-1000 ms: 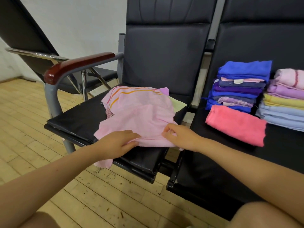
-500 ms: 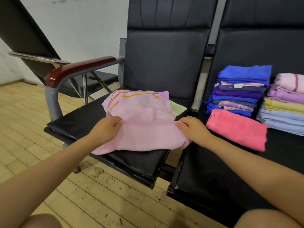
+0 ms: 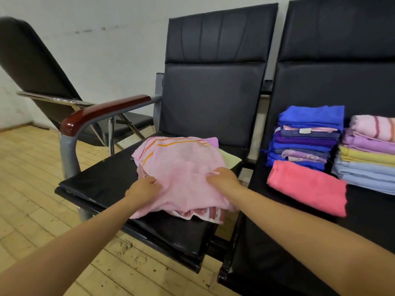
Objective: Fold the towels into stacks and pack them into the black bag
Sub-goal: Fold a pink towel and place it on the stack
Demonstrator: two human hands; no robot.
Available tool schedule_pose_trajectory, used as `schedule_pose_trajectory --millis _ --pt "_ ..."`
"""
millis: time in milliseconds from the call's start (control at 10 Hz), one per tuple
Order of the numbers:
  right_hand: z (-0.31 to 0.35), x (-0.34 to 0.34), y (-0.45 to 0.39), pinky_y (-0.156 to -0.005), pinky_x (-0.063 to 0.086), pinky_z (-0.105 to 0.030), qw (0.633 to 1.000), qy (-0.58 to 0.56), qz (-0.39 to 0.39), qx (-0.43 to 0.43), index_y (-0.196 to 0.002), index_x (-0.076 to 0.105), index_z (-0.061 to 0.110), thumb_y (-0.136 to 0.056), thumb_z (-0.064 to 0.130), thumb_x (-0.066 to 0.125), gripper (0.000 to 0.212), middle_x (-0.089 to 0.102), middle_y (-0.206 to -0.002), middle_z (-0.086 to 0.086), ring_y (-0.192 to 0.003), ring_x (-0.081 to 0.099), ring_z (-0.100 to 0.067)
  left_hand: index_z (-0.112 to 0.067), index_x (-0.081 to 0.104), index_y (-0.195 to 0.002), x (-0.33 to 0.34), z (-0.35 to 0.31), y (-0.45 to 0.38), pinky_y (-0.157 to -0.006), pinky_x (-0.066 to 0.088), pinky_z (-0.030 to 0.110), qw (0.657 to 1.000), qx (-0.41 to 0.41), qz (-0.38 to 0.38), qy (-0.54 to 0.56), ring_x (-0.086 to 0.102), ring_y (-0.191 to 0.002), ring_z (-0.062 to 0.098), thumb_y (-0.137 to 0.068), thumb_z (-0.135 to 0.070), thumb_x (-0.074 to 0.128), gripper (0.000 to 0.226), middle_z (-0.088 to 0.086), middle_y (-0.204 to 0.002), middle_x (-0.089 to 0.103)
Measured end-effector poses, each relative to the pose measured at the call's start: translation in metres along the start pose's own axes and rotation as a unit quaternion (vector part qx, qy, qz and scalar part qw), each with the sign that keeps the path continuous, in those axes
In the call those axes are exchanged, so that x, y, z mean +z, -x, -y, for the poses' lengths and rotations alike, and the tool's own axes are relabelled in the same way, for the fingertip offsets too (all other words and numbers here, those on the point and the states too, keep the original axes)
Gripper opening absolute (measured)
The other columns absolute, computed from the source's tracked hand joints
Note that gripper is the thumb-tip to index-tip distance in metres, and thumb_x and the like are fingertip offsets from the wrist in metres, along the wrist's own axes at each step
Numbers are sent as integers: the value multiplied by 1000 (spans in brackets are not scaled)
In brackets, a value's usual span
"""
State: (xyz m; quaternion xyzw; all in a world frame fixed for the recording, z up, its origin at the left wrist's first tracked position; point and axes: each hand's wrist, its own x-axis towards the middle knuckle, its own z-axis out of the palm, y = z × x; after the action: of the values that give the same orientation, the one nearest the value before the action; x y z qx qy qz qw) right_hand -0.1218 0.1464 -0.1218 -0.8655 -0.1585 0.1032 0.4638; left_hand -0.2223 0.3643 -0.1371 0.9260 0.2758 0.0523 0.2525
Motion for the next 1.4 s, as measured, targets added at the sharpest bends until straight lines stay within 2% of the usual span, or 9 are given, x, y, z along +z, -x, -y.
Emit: schedule_pose_trajectory --millis 200,500,600,700,800,900,1000,1200,1400 --pt "-9 -15 16 -68 35 -32 949 289 -67 -102 -124 46 7 -100 34 42 36 59 -116 -12 -104 58 -32 -13 56 -124 -14 -7 16 -83 40 32 987 37 -140 75 57 -106 27 -100 -26 43 31 8 -119 62" --pt "0 -42 32 -70 37 -30 913 378 -72 -136 -98 66 13 -99 38 39 37 65 -106 -7 -100 60 -30 -10 69 -107 -31 -7 48 -82 39 28 989 108 -97 -19 60 -99 25 -101 -32 41 36 6 -108 68" --pt "-4 -51 41 -65 40 -32 949 299 18 -100 -67 56 16 -92 36 46 33 62 -81 -4 -82 58 -30 -7 69 -86 -38 -6 57 -75 44 30 993 106 -44 -36 60 -83 22 -101 -38 39 46 6 -85 66" --pt "-8 -68 66 -60 38 -26 959 249 120 -55 -79 64 14 -92 36 49 30 59 -78 -1 -76 53 -23 -9 57 -70 -38 -2 74 -68 43 29 990 87 88 -70 52 -70 17 -100 -45 36 51 2 -73 55" --pt "-27 -49 71 -61 41 -14 935 262 225 74 -110 65 26 -94 48 50 31 62 -100 4 -88 54 -13 -12 66 -85 -35 5 87 -88 48 33 974 70 201 -82 57 -83 16 -99 -51 35 52 1 -90 63" --pt "-22 -36 81 -73 43 -24 828 510 227 44 -95 67 25 -92 54 45 37 65 -95 2 -85 59 -14 -12 66 -89 -39 2 94 -88 48 33 981 81 164 -58 59 -89 20 -100 -48 35 50 4 -95 63" --pt "-9 -65 76 -73 39 -30 983 171 11 -62 -78 62 12 -100 26 36 37 64 -91 -11 -89 58 -29 -4 64 -95 -45 -4 93 -81 46 34 991 124 28 -51 59 -88 25 -102 -40 35 47 10 -93 63" --pt "-7 -78 35 -66 37 -29 993 9 -81 -84 -94 68 2 -99 24 44 33 59 -86 -5 -82 51 -20 3 60 -73 -58 6 47 -64 40 35 979 128 -145 64 47 -60 23 -98 -39 44 51 15 -65 52" --pt "11 -65 -11 -73 44 -26 993 -87 -47 -65 -85 71 25 -93 20 53 20 62 -84 7 -80 55 -12 -14 50 -69 -52 12 -22 -64 34 31 982 100 -156 34 44 -64 18 -101 -24 40 35 5 -66 48"
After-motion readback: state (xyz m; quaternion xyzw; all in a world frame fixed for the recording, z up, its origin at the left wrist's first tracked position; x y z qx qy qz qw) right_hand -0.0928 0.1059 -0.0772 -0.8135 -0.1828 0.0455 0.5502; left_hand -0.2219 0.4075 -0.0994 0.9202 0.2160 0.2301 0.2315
